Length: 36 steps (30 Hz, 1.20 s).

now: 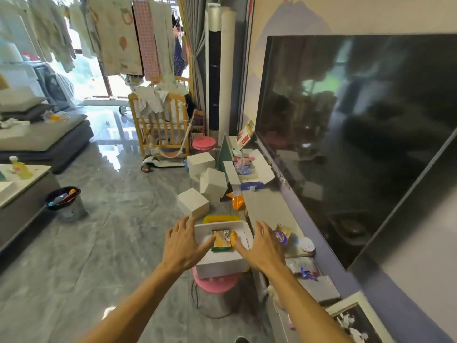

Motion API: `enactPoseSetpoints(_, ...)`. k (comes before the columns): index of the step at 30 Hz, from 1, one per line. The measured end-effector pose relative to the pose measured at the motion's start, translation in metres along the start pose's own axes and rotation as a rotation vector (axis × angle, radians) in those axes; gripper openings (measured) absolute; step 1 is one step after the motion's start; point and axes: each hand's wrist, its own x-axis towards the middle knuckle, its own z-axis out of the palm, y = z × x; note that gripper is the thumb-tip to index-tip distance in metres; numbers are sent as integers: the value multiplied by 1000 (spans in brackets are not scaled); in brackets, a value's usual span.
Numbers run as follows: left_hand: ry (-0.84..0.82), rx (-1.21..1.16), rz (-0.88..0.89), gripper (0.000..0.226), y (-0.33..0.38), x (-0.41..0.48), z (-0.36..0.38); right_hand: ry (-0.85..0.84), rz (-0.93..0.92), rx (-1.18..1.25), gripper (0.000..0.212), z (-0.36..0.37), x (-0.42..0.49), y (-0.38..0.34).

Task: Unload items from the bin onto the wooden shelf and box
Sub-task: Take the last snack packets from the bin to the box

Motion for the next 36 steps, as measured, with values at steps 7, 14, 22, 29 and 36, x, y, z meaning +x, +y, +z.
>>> enactPoseSetpoints(7, -82, 49, -129, 111, 2, 123, 59, -113, -13, 10, 108, 36, 154, 32)
enactPoseSetpoints(14, -170, 30, -236, 93, 8, 212, 123, -260, -22, -22, 98, 87, 255, 66)
enactPoseSetpoints(22, -365, 65, -337, 104, -49, 293, 267, -480, -5, -111, 77, 239, 348, 114)
enactPoseSetpoints(29, -486, 14, -386, 101, -122, 348, 439, -511, 24, -163, 76, 405, 417, 164)
enactPoseSetpoints(36, -546, -217, -559, 74, -147, 367, 533, -476, 207, 0, 88, 494, 429, 192)
